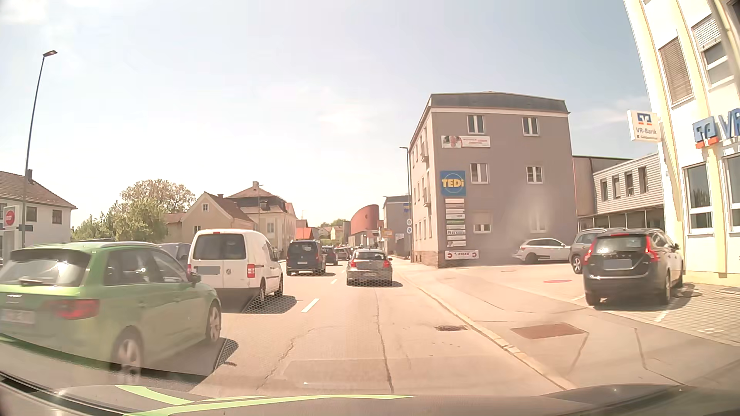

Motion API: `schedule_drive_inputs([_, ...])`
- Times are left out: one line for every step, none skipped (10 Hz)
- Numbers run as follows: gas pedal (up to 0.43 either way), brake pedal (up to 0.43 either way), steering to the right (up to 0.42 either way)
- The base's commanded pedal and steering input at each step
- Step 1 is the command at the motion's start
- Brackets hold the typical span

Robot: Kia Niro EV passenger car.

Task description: Follow the waypoints while adhering to traffic rules and regulations

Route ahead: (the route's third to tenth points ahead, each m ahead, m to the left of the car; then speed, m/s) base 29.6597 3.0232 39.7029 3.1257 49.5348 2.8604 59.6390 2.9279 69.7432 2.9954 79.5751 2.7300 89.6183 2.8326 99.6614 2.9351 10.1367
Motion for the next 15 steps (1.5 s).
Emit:
schedule_drive_inputs([0.087,0.0,0.0])
schedule_drive_inputs([0.087,0.0,0.0])
schedule_drive_inputs([0.087,0.0,0.0])
schedule_drive_inputs([0.087,0.0,0.0])
schedule_drive_inputs([0.087,0.0,0.0])
schedule_drive_inputs([0.087,0.0,0.0])
schedule_drive_inputs([0.087,0.0,0.0])
schedule_drive_inputs([0.087,0.0,-0.001])
schedule_drive_inputs([0.087,0.0,-0.002])
schedule_drive_inputs([0.087,0.0,-0.003])
schedule_drive_inputs([0.087,0.0,-0.006])
schedule_drive_inputs([0.087,0.0,-0.008])
schedule_drive_inputs([0.087,0.0,-0.008])
schedule_drive_inputs([0.087,0.0,-0.008])
schedule_drive_inputs([0.087,0.0,-0.008])
